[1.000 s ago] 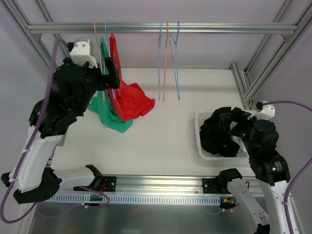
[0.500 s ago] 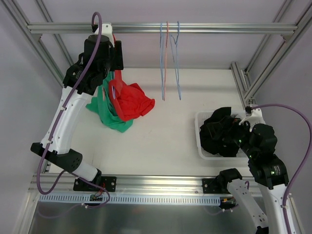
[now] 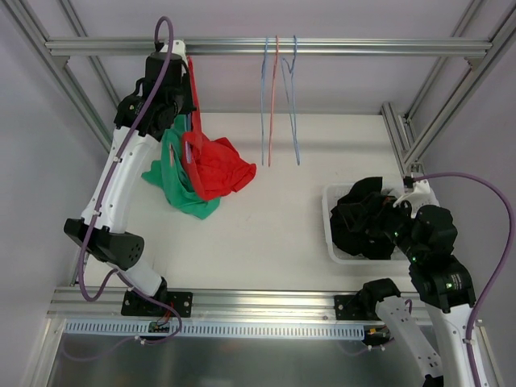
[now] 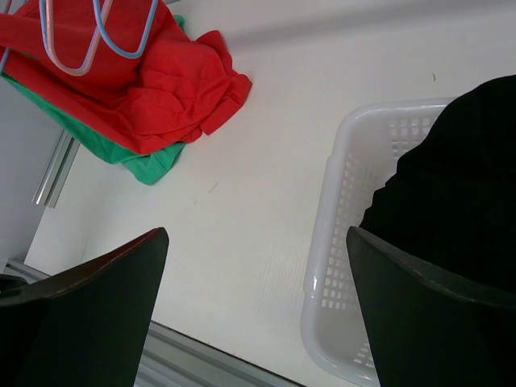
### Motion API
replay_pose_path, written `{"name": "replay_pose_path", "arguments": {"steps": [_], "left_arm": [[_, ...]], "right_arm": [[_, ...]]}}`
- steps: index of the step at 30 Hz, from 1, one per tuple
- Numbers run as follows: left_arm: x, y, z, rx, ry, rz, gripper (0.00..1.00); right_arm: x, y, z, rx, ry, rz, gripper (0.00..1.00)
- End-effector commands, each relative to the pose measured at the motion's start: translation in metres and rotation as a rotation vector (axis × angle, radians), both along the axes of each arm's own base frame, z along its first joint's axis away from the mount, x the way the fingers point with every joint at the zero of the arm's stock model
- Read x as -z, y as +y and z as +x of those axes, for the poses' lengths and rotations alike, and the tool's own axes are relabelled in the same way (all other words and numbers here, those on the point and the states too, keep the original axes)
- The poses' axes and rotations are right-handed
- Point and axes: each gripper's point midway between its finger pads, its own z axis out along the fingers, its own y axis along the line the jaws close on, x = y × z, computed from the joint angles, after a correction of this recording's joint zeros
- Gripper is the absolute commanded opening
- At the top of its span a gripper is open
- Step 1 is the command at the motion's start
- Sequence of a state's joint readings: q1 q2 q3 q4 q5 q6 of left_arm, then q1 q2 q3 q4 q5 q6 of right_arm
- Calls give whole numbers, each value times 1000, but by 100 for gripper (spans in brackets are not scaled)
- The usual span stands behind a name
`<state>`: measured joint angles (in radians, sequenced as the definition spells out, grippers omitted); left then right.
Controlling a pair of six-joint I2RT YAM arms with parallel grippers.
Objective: Remove the tank top from the hanger
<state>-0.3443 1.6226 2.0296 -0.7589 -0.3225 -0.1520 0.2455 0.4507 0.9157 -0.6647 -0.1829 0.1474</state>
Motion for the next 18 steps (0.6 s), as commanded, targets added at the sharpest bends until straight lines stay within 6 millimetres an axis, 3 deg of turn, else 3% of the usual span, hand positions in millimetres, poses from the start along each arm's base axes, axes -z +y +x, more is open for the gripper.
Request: {"name": "replay_pose_path", "arguments": {"steps": [1,5,13,18], "left_arm": [[-25,-3,2,20,-58,-52,0],[-46,-9,-7,55,-101,-100,0],[-105,-28,-30,173,-228,-236,0],[-118,-32,-42,207,-263,-277,0]], "right_arm": [[-17,3,0,-17,-67,31,98],[-21,2,-3,-14,-86,28,98],[-21,6,-1,-32,-79,35,98],[-24,6,-3,-40,-91,32,98]]}}
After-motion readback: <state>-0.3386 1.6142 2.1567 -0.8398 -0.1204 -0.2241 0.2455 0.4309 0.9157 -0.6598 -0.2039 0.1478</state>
